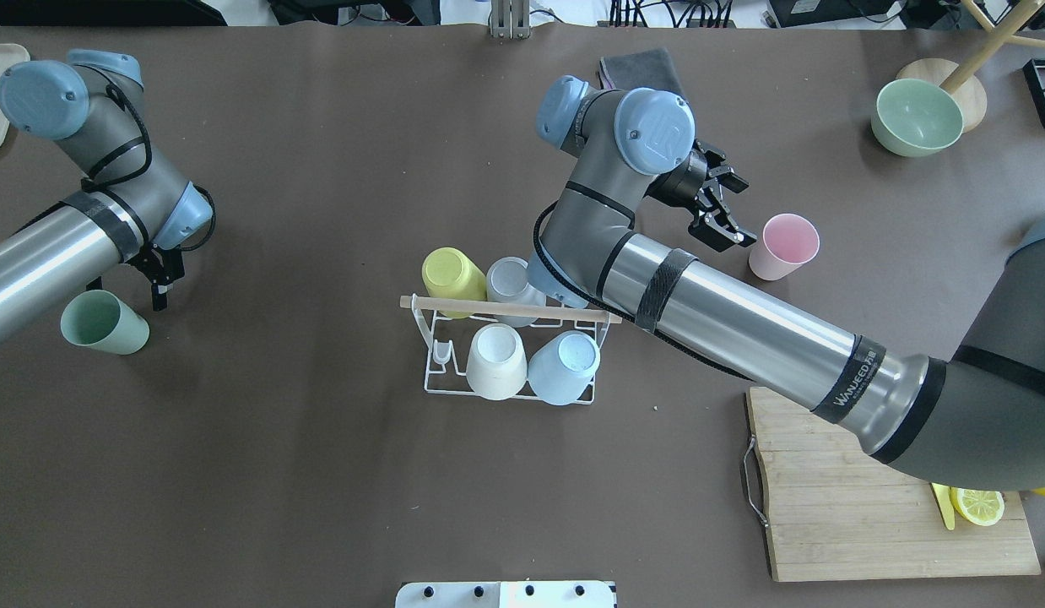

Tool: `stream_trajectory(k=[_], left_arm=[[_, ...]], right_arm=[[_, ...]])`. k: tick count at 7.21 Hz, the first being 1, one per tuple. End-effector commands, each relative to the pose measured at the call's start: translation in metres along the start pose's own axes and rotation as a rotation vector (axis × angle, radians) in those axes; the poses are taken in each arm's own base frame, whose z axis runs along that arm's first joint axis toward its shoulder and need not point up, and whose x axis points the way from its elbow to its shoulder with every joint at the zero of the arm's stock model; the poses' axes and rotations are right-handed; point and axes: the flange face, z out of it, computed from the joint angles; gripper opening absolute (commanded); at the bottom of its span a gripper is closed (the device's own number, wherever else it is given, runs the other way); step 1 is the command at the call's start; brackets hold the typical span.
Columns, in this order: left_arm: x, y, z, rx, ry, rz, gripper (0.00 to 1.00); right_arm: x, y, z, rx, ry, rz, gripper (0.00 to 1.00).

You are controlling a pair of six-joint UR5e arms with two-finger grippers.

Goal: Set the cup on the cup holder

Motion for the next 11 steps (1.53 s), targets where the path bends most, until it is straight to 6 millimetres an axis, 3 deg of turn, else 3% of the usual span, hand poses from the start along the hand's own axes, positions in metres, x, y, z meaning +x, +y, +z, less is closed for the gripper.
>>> stream_trajectory(k=[1, 2, 4, 5, 7, 9, 11], left_arm=[[-0.007, 0.001, 0.008, -0.01, -0.004, -0.006, 0.97], [-0.011, 0.002, 0.011, -0.012, -0.005, -0.007, 0.97], [-0.011, 0.004, 0.014, -0.025, -0.001, 0.014, 0.96], [-0.009, 0.005, 0.014, -0.027, -0.002, 0.014, 0.95], [-0.006, 0.005, 0.016, -0.033, -0.005, 0.015, 0.96], [-0.007, 0.004, 0.019, -0.038, -0.004, 0.011, 0.96], [-0.009, 0.003, 0.02, -0.041, -0.004, 0.007, 0.96]], right_arm=[[0.013, 0.01, 0.022, -0.08, 0.042, -0.057, 1.0], [0.022, 0.018, 0.035, -0.083, 0.044, -0.05, 1.0], [0.023, 0.02, 0.039, -0.047, 0.012, -0.032, 1.0], [0.031, 0.036, 0.037, 0.029, -0.05, 0.037, 1.0], [0.038, 0.052, 0.064, 0.13, -0.215, 0.198, 1.0], [0.032, 0.041, 0.063, 0.185, -0.323, 0.342, 1.0], [0.043, 0.061, 0.035, 0.245, -0.352, 0.371, 1.0]])
